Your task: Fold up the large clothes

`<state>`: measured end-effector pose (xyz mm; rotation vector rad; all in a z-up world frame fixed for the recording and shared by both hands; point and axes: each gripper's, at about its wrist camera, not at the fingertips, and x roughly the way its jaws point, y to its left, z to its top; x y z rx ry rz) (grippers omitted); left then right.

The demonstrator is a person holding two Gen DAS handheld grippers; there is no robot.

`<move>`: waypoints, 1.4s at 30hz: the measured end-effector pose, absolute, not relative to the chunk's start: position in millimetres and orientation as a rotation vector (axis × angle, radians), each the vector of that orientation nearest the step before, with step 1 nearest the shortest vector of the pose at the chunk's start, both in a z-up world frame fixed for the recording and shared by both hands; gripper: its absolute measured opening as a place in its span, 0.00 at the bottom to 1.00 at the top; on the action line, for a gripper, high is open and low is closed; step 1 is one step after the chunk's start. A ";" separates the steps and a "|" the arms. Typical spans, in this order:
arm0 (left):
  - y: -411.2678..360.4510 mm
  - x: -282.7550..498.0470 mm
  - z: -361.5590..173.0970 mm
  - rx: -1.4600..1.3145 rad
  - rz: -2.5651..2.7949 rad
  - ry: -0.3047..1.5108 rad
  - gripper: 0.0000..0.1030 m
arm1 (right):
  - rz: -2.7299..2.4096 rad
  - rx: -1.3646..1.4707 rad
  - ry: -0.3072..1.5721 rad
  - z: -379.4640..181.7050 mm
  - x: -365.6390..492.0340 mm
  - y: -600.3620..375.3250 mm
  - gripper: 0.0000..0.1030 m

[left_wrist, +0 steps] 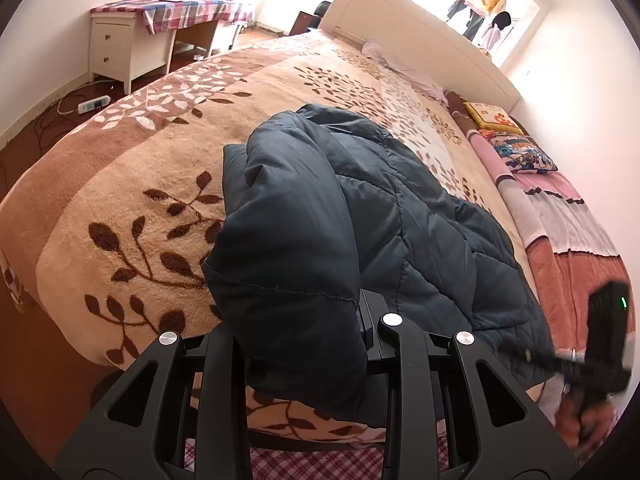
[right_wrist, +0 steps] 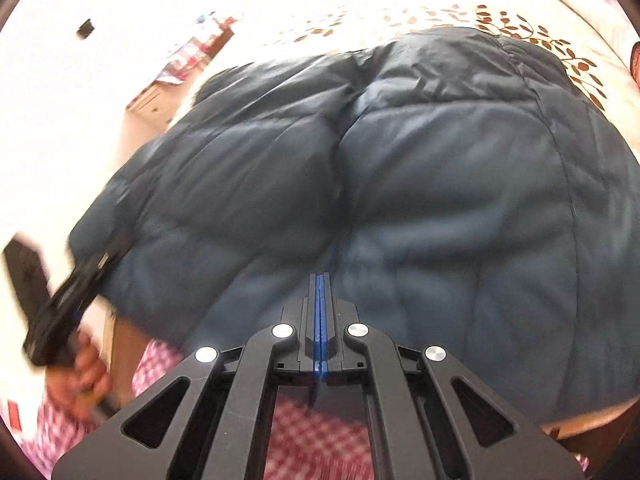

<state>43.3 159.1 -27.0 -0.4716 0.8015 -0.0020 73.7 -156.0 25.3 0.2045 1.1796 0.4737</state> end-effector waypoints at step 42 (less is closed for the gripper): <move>-33.6 33.2 117.5 -0.078 -0.349 0.555 0.26 | 0.246 0.508 1.085 -23.8 45.6 -344.7 0.02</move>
